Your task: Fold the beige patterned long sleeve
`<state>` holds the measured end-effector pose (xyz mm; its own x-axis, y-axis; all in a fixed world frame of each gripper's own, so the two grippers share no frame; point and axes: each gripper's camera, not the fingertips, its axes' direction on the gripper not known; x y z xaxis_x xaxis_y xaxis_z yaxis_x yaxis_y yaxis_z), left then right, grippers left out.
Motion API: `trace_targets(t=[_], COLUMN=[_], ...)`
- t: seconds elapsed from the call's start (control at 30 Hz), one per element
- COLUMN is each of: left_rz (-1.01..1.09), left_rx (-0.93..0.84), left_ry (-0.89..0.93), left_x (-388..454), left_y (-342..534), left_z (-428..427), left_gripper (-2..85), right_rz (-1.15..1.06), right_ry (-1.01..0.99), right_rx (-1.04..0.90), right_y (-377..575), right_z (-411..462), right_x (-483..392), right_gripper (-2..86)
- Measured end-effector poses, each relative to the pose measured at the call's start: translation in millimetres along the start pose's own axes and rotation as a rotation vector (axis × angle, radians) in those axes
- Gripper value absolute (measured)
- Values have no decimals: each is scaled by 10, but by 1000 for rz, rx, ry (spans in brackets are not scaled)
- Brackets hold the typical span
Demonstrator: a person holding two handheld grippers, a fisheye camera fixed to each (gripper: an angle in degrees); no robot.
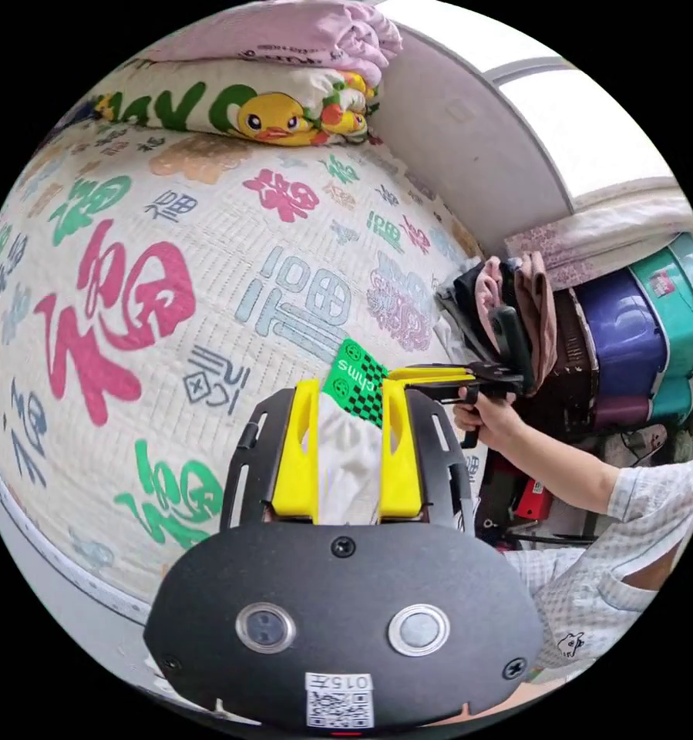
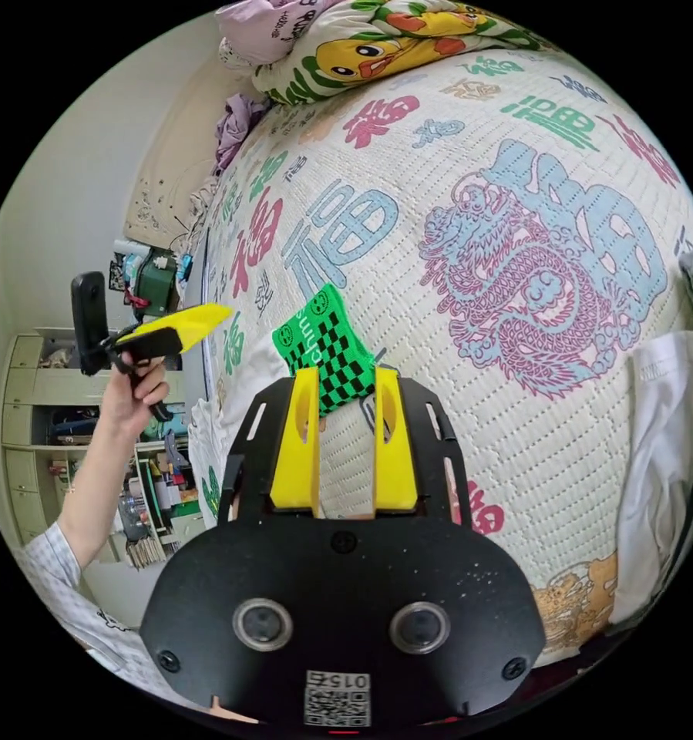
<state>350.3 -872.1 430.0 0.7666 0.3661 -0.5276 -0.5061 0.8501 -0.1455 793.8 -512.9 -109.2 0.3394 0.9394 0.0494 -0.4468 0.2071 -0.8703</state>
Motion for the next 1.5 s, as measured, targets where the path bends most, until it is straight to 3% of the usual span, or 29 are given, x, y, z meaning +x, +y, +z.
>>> trace_targets(t=[0.13,0.23,0.27,0.37,0.67,0.93,1.1,1.3,1.5], left_rz=[95,221,276,297,456,399,354,319,30], left_rx=[-212,-281,-296,-280,-60,-161,-125,152,449], left_ry=[-114,-282,-240,-70,-86,-124,-124,-87,-70], left_x=[226,463,537,688,1338,1116,1061,828,184], left_y=[-562,-685,-723,-868,-1094,-1090,-935,-32,2510], left_z=[673,860,879,804,270,984,834,-629,-2198], left_gripper=[132,92,62,10,-2,8,58,73,70], right_rz=[-21,-34,-41,-39,-102,-15,59,123,-36], right_ry=[-81,-111,-141,-196,-171,89,67,123,168], right_rx=[7,40,72,146,381,207,189,236,144], right_y=[34,40,40,10,-210,-985,-1332,-1651,-1452], right_z=[-193,-369,-490,-792,-1616,-394,118,384,850], right_x=[-82,-114,-130,-195,-322,383,867,1420,1335], right_gripper=[73,39,28,15,6,7,9,4,8])
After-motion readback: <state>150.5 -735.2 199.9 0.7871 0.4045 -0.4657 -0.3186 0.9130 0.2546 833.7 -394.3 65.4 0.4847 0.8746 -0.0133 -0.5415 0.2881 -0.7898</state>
